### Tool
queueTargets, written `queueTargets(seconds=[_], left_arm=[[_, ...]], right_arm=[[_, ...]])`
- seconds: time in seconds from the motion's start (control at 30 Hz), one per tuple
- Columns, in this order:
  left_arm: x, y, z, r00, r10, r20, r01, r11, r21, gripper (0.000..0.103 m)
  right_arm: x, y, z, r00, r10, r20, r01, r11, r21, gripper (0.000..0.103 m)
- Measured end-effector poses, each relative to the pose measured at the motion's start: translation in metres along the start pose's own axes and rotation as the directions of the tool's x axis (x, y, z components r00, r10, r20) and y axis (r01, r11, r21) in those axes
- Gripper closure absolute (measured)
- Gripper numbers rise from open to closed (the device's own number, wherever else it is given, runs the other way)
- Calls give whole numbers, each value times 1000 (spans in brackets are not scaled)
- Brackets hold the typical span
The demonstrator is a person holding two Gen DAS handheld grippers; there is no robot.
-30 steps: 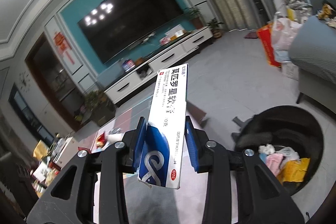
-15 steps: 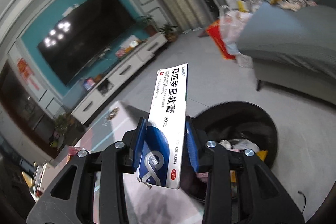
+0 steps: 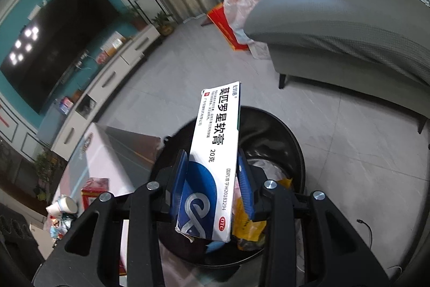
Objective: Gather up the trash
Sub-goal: 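Open both tools to drop the ointment box and red box into the bin, then move both tools back over the remaining trash on the rug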
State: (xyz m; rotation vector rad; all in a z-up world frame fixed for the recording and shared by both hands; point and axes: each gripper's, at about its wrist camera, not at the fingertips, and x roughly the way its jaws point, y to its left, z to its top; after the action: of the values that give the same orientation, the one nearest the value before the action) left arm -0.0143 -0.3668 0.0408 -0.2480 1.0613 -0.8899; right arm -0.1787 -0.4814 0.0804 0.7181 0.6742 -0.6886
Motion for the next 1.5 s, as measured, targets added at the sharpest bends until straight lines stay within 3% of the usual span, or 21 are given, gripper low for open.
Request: queueTargets(seconds=[0.43,0.83,0.9,0.97,1.03,1.13,1.27,1.4,1.5], left_arm=[[44,5,-3,997,25,-74,-28,999,-38,21],[55,-2,-8,995,35,-91,-37,999,-14,21],[53,-4,-8,995,42,-88,-43,999,-5,17],[46,-7,-6,996,47,-72,-46,999,8,9],[35,-8,-6,998,46,-44,-45,999,25,4],[13,-7,-3,998,64,3,-64,997,47,3],[-33,4,0,990,104,98,-111,992,65,3],[-88,32,2,965,181,188,-186,983,10,3],[-137,70,0,929,277,245,-269,961,-68,3]], right_arm=[[18,-9,-2,995,-55,-77,56,998,13,65],[15,-16,1,996,-69,-64,71,997,36,65],[11,-17,2,997,-62,-50,65,997,48,65],[6,-18,3,999,-38,-28,40,996,75,64],[1,-22,4,1000,-17,-2,17,994,109,49],[-10,-27,7,998,30,54,-39,984,171,40],[-15,-16,8,996,11,88,-24,989,149,30],[-16,9,6,995,32,98,-41,995,92,22],[-17,36,4,993,56,106,-57,998,8,19]])
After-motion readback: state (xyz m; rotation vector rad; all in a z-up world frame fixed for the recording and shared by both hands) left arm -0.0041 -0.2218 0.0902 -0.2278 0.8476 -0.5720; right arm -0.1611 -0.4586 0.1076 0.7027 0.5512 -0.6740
